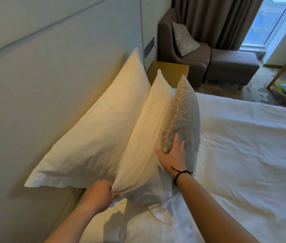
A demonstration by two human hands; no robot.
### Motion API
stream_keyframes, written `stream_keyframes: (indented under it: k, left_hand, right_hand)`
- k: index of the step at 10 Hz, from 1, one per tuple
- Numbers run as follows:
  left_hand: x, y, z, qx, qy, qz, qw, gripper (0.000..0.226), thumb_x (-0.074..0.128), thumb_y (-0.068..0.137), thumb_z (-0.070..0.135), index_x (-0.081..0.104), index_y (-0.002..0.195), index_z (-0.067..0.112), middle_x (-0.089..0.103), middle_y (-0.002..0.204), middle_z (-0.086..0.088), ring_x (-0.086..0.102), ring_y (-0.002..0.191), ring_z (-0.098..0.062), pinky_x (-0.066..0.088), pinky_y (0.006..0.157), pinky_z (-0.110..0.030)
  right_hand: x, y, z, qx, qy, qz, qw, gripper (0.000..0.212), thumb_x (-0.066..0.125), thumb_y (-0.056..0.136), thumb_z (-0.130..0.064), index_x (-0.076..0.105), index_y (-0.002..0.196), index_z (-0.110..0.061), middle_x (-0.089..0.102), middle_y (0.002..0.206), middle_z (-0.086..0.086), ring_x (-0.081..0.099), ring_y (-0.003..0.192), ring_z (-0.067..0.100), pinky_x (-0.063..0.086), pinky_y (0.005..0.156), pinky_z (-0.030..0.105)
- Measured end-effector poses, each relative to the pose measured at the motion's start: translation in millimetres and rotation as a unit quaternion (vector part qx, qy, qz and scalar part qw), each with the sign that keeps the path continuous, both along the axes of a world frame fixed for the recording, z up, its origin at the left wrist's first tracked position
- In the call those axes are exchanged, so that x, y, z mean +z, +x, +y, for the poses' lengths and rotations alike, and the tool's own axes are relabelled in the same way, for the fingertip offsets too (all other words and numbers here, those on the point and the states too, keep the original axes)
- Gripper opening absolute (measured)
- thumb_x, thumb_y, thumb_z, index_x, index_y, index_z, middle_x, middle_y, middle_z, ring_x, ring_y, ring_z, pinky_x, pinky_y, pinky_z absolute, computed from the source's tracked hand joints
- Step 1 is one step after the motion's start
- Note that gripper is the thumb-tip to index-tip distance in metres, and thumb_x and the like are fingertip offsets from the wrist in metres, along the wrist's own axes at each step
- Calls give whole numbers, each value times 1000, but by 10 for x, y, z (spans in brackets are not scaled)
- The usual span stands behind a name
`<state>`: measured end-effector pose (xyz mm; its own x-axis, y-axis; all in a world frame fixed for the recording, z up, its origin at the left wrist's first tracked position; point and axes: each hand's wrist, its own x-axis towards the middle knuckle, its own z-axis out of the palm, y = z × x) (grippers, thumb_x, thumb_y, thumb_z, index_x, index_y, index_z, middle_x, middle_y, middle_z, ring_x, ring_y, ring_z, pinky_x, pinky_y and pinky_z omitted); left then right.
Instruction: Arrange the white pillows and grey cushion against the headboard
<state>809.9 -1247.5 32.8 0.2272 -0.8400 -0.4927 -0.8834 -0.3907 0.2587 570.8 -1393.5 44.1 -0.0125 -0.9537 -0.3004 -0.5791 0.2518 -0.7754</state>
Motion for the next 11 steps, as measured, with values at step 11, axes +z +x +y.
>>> stream_keyframes:
  k: [11]
  left_hand:
    - [203, 212, 172, -28, -150, 76, 985, 18, 61, 87, 48, 56, 79, 33, 62, 78, 8, 57, 72, -7, 50, 64, -32]
  right_hand:
    - [173, -269, 1279, -100, 120, -167, 973, 65, 64, 90, -42, 39, 147, -24, 60, 129, 3, 63, 109, 21, 53, 92, 43]
